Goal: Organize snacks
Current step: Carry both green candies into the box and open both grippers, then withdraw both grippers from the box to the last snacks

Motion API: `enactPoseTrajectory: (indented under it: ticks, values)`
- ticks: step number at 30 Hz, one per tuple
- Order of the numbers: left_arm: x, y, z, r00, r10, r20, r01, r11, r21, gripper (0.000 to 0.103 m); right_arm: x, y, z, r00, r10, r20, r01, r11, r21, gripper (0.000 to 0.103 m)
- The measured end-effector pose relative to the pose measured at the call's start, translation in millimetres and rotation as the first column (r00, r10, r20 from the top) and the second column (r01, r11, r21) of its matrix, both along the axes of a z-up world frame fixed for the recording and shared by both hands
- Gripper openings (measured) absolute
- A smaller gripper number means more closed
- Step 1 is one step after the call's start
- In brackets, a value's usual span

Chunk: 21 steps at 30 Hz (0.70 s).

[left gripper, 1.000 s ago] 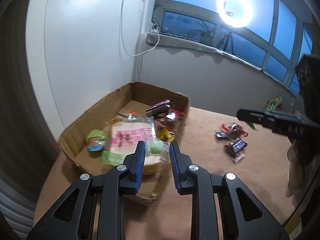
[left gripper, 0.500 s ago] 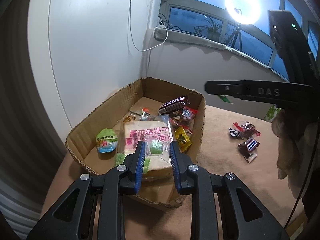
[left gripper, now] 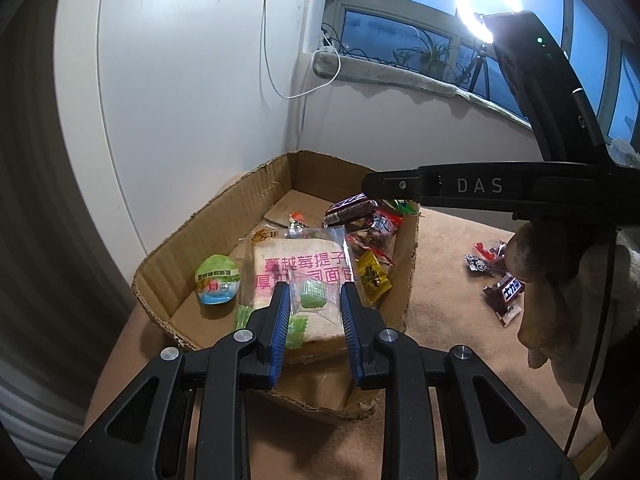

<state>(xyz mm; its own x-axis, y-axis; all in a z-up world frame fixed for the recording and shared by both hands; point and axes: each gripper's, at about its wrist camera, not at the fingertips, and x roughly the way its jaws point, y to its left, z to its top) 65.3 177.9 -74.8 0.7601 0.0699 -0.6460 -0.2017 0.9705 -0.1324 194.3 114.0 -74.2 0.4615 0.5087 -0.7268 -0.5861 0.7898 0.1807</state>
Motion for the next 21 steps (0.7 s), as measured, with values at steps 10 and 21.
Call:
enactPoseTrajectory:
  ticks: [10, 21]
  values:
    - [-1.1, 1.8, 0.3, 1.000, 0.018, -0.003, -0.018, 1.000, 0.004, 0.031, -1.2, -0.8, 3.5, 1.000, -0.005, 0.015, 0.005, 1.000, -0.002, 0.044]
    - [-7.4, -1.0, 7.6, 1.000, 0.025, 0.015, -0.025, 1.000, 0.010, 0.031, -11.0, -18.6, 17.5, 0.999, -0.026, 0.046, 0.025, 1.000, 0.016, 0.055]
